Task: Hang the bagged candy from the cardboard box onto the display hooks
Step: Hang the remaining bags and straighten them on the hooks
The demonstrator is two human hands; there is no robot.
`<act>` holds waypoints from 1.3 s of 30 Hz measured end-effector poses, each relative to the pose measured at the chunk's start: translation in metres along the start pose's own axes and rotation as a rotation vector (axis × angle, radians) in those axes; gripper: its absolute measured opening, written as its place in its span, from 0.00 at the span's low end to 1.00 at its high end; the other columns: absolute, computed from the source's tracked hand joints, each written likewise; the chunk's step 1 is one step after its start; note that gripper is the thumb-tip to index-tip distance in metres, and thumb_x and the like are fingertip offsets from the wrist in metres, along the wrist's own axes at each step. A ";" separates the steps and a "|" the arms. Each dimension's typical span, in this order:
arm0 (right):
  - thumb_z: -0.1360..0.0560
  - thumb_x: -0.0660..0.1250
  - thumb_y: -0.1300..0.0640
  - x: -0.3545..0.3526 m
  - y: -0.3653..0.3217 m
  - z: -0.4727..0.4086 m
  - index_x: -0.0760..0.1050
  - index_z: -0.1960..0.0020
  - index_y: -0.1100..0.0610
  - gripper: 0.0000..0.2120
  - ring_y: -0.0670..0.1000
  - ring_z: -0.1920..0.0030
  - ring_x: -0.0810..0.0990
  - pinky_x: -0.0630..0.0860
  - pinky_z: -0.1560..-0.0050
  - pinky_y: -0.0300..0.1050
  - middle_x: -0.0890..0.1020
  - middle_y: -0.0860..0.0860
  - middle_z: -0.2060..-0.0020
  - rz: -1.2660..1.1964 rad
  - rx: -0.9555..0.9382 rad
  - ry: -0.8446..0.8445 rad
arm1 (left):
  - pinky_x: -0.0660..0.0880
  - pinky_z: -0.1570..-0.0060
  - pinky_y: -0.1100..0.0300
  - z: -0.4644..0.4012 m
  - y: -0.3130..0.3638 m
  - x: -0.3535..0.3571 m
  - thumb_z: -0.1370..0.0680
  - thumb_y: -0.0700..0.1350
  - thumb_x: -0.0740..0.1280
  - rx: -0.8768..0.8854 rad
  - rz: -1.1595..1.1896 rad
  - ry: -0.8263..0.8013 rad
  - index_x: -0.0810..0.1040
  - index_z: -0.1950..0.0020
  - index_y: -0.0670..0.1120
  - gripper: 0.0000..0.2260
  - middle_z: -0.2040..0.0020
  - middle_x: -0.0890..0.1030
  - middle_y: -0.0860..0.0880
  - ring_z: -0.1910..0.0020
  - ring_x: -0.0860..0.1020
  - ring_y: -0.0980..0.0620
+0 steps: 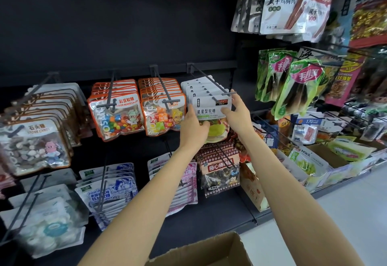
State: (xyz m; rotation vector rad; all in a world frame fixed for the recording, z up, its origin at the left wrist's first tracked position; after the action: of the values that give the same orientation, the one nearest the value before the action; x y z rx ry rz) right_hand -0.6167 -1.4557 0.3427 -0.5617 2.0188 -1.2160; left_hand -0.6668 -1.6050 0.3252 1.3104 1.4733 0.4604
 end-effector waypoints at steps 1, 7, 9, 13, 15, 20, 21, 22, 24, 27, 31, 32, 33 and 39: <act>0.22 0.62 0.63 0.000 0.000 0.000 0.57 0.23 0.54 0.30 0.49 0.29 0.66 0.64 0.38 0.39 0.69 0.51 0.29 -0.001 0.002 -0.002 | 0.74 0.42 0.54 0.000 0.000 0.000 0.24 0.38 0.64 0.001 -0.003 -0.001 0.64 0.29 0.46 0.23 0.36 0.75 0.48 0.39 0.74 0.49; 0.23 0.63 0.64 0.001 -0.001 -0.002 0.57 0.23 0.53 0.30 0.50 0.29 0.66 0.66 0.34 0.45 0.69 0.51 0.29 0.008 0.000 -0.007 | 0.71 0.46 0.60 -0.002 -0.002 0.000 0.23 0.38 0.64 -0.014 -0.025 -0.012 0.64 0.28 0.46 0.24 0.35 0.75 0.48 0.38 0.74 0.50; 0.23 0.63 0.63 0.003 -0.003 -0.002 0.57 0.23 0.52 0.31 0.50 0.29 0.66 0.66 0.32 0.47 0.68 0.50 0.28 0.017 -0.011 -0.014 | 0.71 0.47 0.60 -0.002 -0.005 0.001 0.23 0.39 0.64 -0.024 -0.025 -0.019 0.63 0.28 0.46 0.24 0.35 0.75 0.48 0.38 0.74 0.50; 0.23 0.63 0.63 0.003 -0.010 -0.003 0.57 0.24 0.54 0.30 0.51 0.28 0.64 0.65 0.30 0.49 0.63 0.49 0.26 0.080 -0.054 -0.017 | 0.73 0.46 0.58 -0.006 -0.004 0.000 0.24 0.39 0.65 -0.024 0.006 -0.025 0.63 0.28 0.47 0.25 0.35 0.75 0.49 0.38 0.75 0.50; 0.23 0.62 0.63 0.003 -0.015 -0.004 0.55 0.23 0.54 0.31 0.52 0.27 0.62 0.64 0.29 0.50 0.62 0.50 0.25 0.107 -0.080 -0.025 | 0.73 0.48 0.59 -0.008 0.001 -0.002 0.24 0.39 0.65 -0.017 0.042 -0.026 0.64 0.29 0.48 0.24 0.36 0.76 0.50 0.39 0.75 0.51; 0.22 0.59 0.65 0.005 -0.018 -0.005 0.55 0.23 0.54 0.30 0.51 0.26 0.61 0.62 0.30 0.45 0.61 0.50 0.25 0.108 -0.076 -0.048 | 0.71 0.45 0.60 -0.013 0.006 -0.005 0.23 0.39 0.64 -0.042 0.083 -0.034 0.61 0.27 0.49 0.26 0.33 0.73 0.50 0.37 0.73 0.51; 0.23 0.59 0.65 0.006 -0.017 -0.005 0.56 0.23 0.54 0.30 0.52 0.27 0.62 0.63 0.31 0.45 0.62 0.50 0.25 0.100 -0.069 -0.048 | 0.71 0.42 0.58 -0.014 0.006 -0.005 0.23 0.40 0.64 -0.045 0.081 -0.031 0.59 0.26 0.49 0.27 0.32 0.72 0.50 0.35 0.72 0.51; 0.23 0.59 0.66 0.006 -0.017 -0.006 0.56 0.23 0.54 0.30 0.52 0.27 0.63 0.65 0.30 0.46 0.62 0.51 0.25 0.090 -0.061 -0.047 | 0.71 0.38 0.55 -0.015 0.006 -0.006 0.23 0.40 0.63 -0.053 0.078 -0.031 0.57 0.24 0.49 0.29 0.31 0.71 0.50 0.34 0.70 0.51; 0.24 0.59 0.66 0.007 -0.014 -0.006 0.57 0.23 0.54 0.31 0.52 0.29 0.66 0.67 0.31 0.51 0.64 0.51 0.26 0.064 -0.042 -0.038 | 0.68 0.33 0.50 -0.017 0.004 -0.006 0.23 0.42 0.63 -0.067 0.065 -0.037 0.54 0.22 0.48 0.31 0.28 0.67 0.49 0.30 0.67 0.49; 0.25 0.60 0.66 0.006 -0.012 -0.006 0.58 0.24 0.54 0.31 0.52 0.29 0.66 0.67 0.30 0.52 0.65 0.50 0.27 0.039 -0.025 -0.033 | 0.65 0.31 0.47 -0.017 0.002 -0.007 0.23 0.43 0.64 -0.073 0.045 -0.034 0.52 0.22 0.49 0.33 0.26 0.64 0.48 0.28 0.64 0.48; 0.25 0.61 0.66 0.006 -0.013 -0.005 0.59 0.24 0.55 0.30 0.51 0.29 0.65 0.65 0.30 0.51 0.65 0.51 0.27 0.043 -0.041 -0.031 | 0.65 0.30 0.48 -0.016 -0.001 -0.003 0.22 0.43 0.64 -0.070 0.008 -0.044 0.50 0.22 0.49 0.33 0.25 0.62 0.49 0.27 0.63 0.49; 0.25 0.61 0.66 0.005 -0.013 -0.005 0.59 0.24 0.55 0.30 0.51 0.29 0.66 0.66 0.30 0.52 0.66 0.51 0.27 0.047 -0.045 -0.028 | 0.66 0.31 0.48 -0.017 -0.002 -0.002 0.22 0.42 0.64 -0.064 0.003 -0.049 0.50 0.22 0.49 0.33 0.25 0.63 0.49 0.28 0.64 0.49; 0.25 0.61 0.66 0.005 -0.012 -0.006 0.59 0.24 0.55 0.30 0.52 0.30 0.66 0.66 0.30 0.52 0.66 0.51 0.28 0.048 -0.045 -0.025 | 0.67 0.32 0.48 -0.016 -0.002 -0.001 0.22 0.42 0.64 -0.056 -0.001 -0.052 0.50 0.22 0.49 0.34 0.25 0.64 0.48 0.28 0.65 0.49; 0.25 0.61 0.65 0.002 -0.010 -0.008 0.59 0.25 0.53 0.31 0.51 0.30 0.68 0.69 0.32 0.52 0.67 0.51 0.28 0.042 -0.032 -0.012 | 0.67 0.32 0.47 -0.017 -0.002 -0.002 0.23 0.41 0.64 -0.049 0.010 -0.047 0.51 0.22 0.50 0.33 0.25 0.64 0.48 0.28 0.65 0.48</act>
State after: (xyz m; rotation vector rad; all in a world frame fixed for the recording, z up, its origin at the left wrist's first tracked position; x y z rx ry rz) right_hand -0.6238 -1.4571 0.3536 -0.5386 2.0328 -1.1547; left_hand -0.6829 -1.6014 0.3310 1.2823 1.4095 0.4662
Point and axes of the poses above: each hand's wrist, its own z-axis away from the middle knuckle, its own x-axis out of the palm, y = z × x, the point moved 9 cm from there along -z, towards the middle knuckle
